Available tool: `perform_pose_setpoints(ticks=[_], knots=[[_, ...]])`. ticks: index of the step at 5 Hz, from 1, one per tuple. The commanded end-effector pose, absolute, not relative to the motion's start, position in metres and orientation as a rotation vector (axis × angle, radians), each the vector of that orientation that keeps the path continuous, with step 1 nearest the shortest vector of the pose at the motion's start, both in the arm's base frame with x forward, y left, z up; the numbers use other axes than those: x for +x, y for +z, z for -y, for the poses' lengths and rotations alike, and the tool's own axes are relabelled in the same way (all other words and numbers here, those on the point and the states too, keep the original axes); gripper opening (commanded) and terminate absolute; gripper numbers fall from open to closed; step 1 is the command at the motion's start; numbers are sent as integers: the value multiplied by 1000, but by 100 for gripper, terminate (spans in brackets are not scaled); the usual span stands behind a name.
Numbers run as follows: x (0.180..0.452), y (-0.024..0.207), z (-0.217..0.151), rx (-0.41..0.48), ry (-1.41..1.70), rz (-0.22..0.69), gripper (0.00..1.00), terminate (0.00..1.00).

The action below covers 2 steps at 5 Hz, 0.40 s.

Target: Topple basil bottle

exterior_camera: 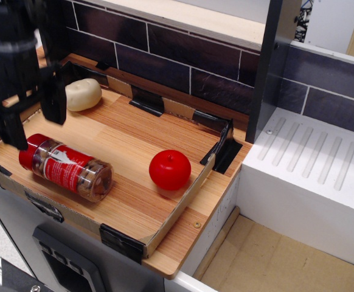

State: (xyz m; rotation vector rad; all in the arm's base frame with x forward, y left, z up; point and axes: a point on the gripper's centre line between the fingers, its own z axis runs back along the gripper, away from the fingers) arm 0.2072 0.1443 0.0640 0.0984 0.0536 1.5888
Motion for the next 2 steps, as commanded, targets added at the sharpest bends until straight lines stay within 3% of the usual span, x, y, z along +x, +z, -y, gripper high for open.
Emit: perform_pose_setpoints(ticks=[1,2], knots=[[212,101,-146,37,1592,-9,100,0],[212,101,-146,37,1592,-9,100,100]])
